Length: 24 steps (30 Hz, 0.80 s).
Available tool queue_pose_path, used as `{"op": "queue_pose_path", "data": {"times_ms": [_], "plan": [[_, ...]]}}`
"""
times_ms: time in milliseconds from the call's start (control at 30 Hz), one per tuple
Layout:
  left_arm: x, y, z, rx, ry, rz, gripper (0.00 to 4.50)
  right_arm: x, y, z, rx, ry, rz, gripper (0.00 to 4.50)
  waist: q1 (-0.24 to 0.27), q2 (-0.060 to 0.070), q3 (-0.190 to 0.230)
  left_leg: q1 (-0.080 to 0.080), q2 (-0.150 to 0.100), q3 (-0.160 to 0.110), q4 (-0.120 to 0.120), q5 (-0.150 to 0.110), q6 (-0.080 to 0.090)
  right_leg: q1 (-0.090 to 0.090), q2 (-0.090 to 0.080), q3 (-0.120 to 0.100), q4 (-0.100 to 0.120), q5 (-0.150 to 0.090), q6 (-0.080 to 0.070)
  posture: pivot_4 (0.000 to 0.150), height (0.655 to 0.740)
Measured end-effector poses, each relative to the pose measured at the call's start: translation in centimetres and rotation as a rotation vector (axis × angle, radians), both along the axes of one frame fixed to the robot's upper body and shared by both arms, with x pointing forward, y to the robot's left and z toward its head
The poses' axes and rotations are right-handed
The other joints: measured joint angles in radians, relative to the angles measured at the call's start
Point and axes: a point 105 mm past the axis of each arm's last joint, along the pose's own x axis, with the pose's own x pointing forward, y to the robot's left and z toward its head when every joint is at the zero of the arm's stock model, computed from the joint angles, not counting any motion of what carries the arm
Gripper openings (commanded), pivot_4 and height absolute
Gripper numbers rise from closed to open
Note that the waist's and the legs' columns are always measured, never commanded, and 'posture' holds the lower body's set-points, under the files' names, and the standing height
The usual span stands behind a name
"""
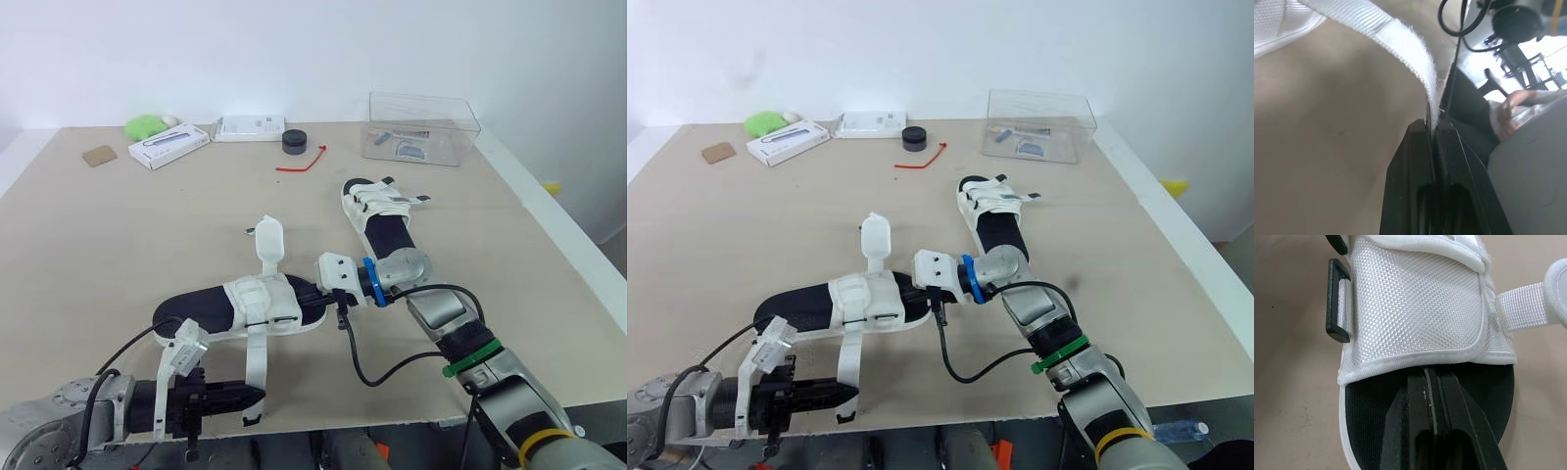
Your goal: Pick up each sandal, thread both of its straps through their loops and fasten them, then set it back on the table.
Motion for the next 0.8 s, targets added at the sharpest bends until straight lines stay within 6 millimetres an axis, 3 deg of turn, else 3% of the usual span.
{"op": "queue_pose_path", "data": {"times_ms": [333, 467, 600, 733, 800], "plan": [[-0.6, 0.2, -0.4, 0.043, -0.059, -0.042, 0.07, 0.1, 0.1, 0.0, -0.001, 0.001, 0.004, 0.00, 0.000, 0.000, 0.000, 0.000, 0.000, 0.000, 0.000, 0.000, 0.000, 0.000, 0.000, 0.000, 0.000, 0.000, 0.000, 0.150, 0.7400], [-0.1, 0.0, -0.3, 0.100, -0.179, -0.066, 0.07, 0.1, 0.1, 0.0, -0.001, 0.002, 0.003, 0.00, 0.000, 0.000, 0.000, 0.000, 0.000, 0.000, 0.000, 0.000, 0.000, 0.000, 0.000, 0.000, 0.000, 0.000, 0.000, 0.150, 0.7400], [0.2, 0.3, 0.2, 0.211, -0.416, -0.177, 1.22, 0.2, 0.1, 0.0, -0.001, 0.002, 0.008, 0.00, 0.000, 0.001, 0.000, 0.001, 0.000, 0.001, 0.000, 0.000, 0.000, 0.000, 0.000, 0.000, 0.000, 0.000, 0.000, 0.150, 0.7400], [0.8, 0.8, 1.1, 0.319, -0.710, -0.320, 3.00, 0.2, 0.1, 0.0, -0.003, 0.002, 0.011, 0.00, 0.000, 0.002, 0.000, 0.001, 0.000, 0.002, 0.000, 0.000, 0.000, 0.000, -0.001, 0.000, 0.000, 0.000, 0.000, 0.150, 0.7400], [1.3, 1.3, 1.2, 0.360, -0.820, -0.377, 3.00, 0.2, 0.2, 0.1, -0.002, 0.000, 0.015, 0.00, 0.000, 0.002, 0.000, 0.001, 0.001, 0.002, 0.000, 0.000, 0.000, 0.000, 0.000, 0.000, 0.000, 0.000, 0.000, 0.150, 0.7400]]}}
